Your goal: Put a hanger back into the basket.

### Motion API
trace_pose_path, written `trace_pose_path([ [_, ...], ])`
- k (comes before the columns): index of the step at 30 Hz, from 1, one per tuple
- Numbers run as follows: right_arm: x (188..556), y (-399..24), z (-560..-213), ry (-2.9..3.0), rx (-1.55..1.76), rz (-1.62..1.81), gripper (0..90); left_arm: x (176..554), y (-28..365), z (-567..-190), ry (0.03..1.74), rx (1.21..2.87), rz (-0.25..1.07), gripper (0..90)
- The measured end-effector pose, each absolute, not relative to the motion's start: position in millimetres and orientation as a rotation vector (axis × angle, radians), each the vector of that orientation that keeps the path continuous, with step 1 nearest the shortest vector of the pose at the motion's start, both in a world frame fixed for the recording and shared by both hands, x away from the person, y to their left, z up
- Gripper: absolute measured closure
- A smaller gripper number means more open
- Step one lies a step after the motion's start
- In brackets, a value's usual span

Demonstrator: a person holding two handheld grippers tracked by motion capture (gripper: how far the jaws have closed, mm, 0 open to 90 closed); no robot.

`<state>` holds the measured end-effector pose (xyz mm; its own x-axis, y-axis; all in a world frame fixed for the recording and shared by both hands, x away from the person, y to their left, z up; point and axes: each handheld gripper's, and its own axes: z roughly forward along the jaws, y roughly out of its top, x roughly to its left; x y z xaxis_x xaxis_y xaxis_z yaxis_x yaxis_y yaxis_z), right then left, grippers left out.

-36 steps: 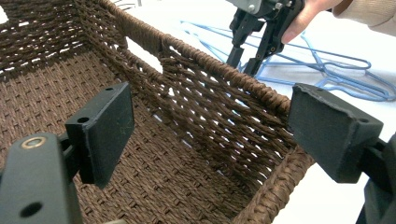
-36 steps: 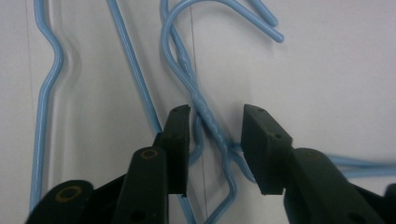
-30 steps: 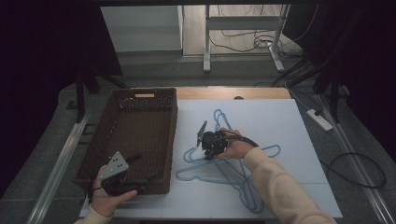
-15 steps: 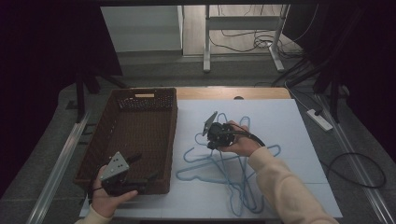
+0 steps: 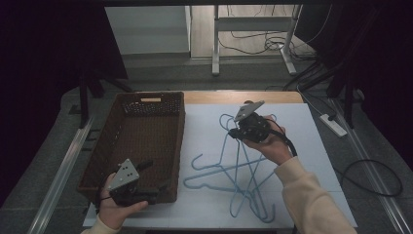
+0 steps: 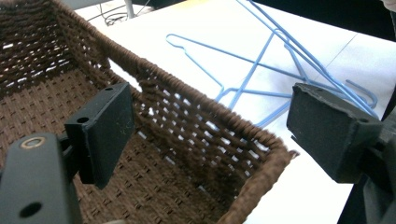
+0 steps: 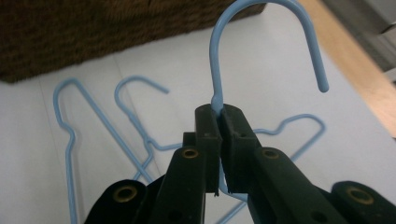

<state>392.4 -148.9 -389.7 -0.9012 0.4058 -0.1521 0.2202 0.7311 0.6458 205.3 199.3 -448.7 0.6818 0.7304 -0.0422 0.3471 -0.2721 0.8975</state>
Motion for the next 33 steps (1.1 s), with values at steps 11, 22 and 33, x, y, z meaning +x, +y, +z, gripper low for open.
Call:
trace_pose_path([
  [11,374.9,-171.4,-383.4,2.525,0.63,1.078,86.8,209.0,172.4,-430.5,0.833,1.901,0.396,16.6],
  [22,358.9,-171.1,-377.7,2.432,0.758,1.149,86.8,220.4,133.1,-421.9,0.794,1.923,0.227,16.5],
  [33,346.7,-163.9,-375.8,2.398,0.762,1.178,86.7,243.3,90.0,-427.3,0.808,1.974,0.15,19.6],
])
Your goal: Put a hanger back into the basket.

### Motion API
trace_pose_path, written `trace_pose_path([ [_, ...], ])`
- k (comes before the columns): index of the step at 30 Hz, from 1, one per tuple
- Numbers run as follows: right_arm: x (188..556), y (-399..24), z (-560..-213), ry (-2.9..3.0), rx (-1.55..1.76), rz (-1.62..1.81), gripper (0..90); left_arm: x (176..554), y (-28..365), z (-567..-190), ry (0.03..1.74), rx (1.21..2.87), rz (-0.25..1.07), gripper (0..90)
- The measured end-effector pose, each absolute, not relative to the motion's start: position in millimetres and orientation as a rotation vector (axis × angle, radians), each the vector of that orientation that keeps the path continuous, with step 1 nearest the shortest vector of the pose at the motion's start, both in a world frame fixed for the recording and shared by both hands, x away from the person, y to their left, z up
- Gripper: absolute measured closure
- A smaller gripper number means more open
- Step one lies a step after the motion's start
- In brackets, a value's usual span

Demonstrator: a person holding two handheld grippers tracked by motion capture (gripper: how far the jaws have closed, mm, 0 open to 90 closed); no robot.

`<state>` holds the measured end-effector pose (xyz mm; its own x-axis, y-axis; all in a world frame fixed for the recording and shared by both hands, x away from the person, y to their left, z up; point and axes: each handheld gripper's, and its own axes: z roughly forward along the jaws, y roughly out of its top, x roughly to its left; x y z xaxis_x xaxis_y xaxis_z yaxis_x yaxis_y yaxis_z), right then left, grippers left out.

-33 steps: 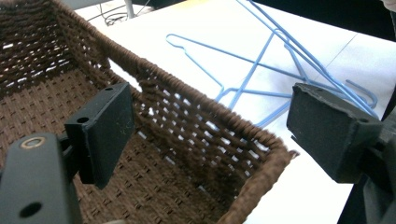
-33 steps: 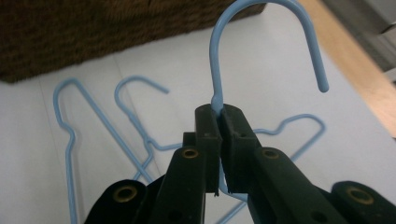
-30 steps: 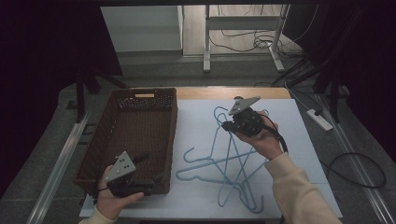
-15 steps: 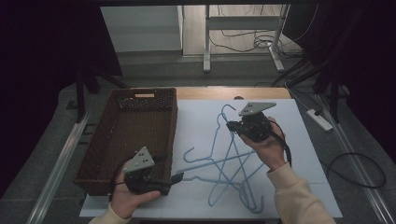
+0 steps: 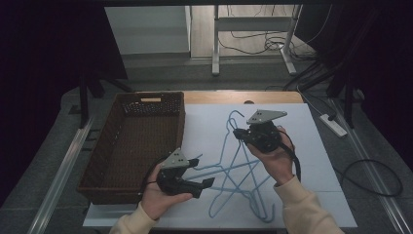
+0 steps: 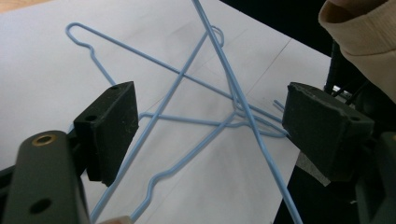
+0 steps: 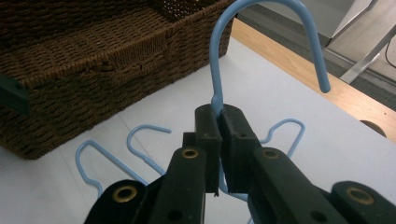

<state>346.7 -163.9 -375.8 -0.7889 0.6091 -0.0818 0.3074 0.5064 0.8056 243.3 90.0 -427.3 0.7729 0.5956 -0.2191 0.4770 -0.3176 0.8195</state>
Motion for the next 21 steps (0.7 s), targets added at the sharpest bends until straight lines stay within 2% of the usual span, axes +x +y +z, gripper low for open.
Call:
trace_pose_path([
  [8,340.9,-161.7,-373.9,2.373,0.762,1.192,86.7,253.7,54.3,-435.9,0.754,2.046,0.081,26.1],
  [11,338.2,-161.8,-373.3,2.367,0.759,1.206,86.7,262.8,44.1,-444.6,0.778,2.082,0.063,35.8],
  [16,335.6,-162.1,-372.7,2.366,0.748,1.214,86.6,271.6,43.3,-451.5,0.783,2.087,0.003,64.8],
  [19,335.0,-162.6,-372.8,2.36,0.748,1.226,86.7,274.8,45.4,-453.4,0.776,2.064,-0.05,78.1],
  [21,334.9,-162.6,-372.8,2.361,0.747,1.23,86.6,275.3,46.0,-453.7,0.783,2.053,-0.063,79.5],
])
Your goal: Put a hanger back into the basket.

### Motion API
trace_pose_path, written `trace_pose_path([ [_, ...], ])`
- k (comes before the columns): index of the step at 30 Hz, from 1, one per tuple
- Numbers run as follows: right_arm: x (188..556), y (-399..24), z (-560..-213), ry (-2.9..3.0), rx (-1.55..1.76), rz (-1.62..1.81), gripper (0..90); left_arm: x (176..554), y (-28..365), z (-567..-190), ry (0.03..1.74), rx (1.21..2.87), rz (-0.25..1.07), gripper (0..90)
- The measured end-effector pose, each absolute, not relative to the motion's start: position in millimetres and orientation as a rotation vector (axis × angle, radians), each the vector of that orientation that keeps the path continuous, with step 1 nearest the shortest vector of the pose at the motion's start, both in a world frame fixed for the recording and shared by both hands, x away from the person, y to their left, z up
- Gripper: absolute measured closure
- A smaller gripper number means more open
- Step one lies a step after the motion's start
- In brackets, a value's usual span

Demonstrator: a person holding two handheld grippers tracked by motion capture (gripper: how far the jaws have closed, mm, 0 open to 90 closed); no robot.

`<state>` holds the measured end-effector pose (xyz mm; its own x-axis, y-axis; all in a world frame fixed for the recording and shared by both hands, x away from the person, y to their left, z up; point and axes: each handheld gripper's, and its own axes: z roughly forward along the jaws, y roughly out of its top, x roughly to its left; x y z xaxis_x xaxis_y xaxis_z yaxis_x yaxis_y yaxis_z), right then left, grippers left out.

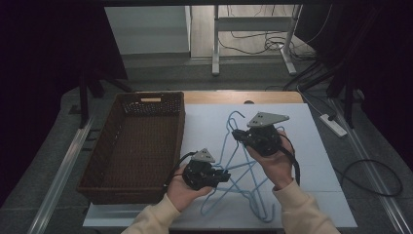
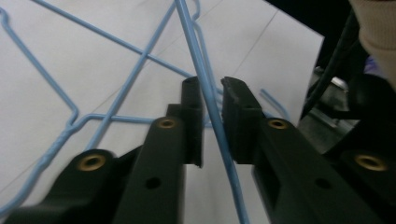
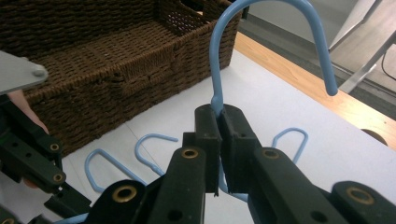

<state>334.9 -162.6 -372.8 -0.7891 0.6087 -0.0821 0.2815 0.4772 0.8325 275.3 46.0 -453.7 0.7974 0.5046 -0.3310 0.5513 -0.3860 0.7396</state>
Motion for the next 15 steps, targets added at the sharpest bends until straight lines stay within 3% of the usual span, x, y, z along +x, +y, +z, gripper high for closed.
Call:
trace_pose_path([
  [8,327.2,-175.4,-364.2,2.292,0.697,1.354,84.8,273.7,58.7,-447.4,0.826,1.941,-0.011,86.1],
  [14,314.4,-189.1,-359.4,2.204,0.696,1.382,60.5,266.6,59.5,-434.8,0.803,1.908,0.028,86.4],
  [15,314.4,-189.1,-359.4,2.204,0.696,1.382,60.5,266.6,59.5,-434.8,0.803,1.908,0.028,86.4],
])
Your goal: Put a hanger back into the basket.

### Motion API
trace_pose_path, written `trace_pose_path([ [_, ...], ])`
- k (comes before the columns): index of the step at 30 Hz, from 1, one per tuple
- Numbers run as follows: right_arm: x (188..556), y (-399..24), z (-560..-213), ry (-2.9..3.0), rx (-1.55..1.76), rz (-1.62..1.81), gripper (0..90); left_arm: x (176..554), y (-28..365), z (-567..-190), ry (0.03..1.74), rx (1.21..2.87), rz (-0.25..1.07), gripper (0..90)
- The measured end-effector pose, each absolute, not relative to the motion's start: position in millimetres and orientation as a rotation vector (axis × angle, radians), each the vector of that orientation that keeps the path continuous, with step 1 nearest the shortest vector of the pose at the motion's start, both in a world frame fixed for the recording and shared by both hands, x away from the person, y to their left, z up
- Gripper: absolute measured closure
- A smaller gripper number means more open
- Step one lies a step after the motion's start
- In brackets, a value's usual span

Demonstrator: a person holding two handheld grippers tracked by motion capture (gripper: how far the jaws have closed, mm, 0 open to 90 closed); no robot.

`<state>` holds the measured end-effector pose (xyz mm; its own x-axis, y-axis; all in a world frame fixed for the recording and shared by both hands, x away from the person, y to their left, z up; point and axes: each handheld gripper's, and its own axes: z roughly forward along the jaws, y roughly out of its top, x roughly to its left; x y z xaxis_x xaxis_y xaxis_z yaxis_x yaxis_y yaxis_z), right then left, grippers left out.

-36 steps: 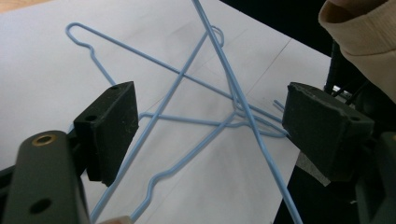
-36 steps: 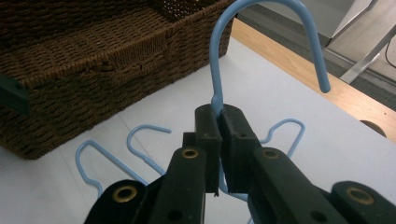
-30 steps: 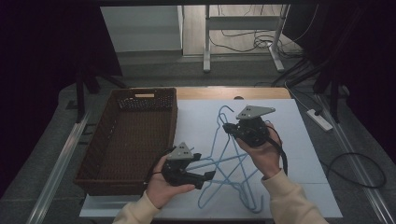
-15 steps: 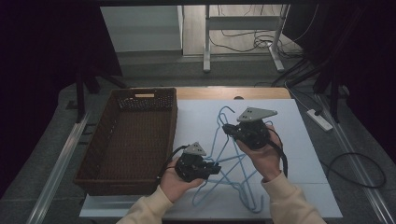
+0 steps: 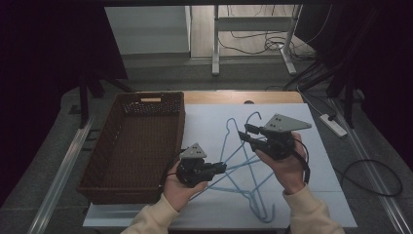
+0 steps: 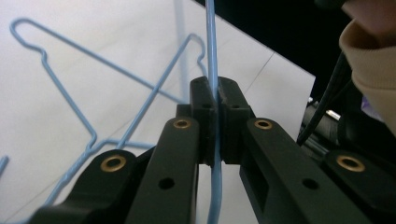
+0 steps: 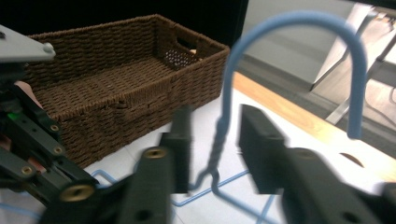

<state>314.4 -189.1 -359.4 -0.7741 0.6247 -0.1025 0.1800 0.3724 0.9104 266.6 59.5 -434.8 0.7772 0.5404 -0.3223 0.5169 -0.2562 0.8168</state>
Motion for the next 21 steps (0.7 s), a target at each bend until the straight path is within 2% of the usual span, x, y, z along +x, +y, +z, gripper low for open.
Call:
trace_pose_path([
  [2,303.5,-198.8,-359.5,2.143,0.685,1.396,49.6,264.3,61.1,-429.5,0.794,1.906,0.035,86.4],
  [4,296.4,-206.6,-359.3,2.11,0.686,1.413,44.9,264.2,62.5,-427.5,0.792,1.899,0.033,86.4],
  [12,282.8,-234.3,-364.0,2.086,0.708,1.445,38.1,270.2,82.9,-402.8,0.795,1.833,0.035,86.4],
  [21,295.8,-265.3,-400.1,2.141,0.88,1.341,33.1,281.1,120.4,-379.7,0.803,1.758,0.079,86.4],
])
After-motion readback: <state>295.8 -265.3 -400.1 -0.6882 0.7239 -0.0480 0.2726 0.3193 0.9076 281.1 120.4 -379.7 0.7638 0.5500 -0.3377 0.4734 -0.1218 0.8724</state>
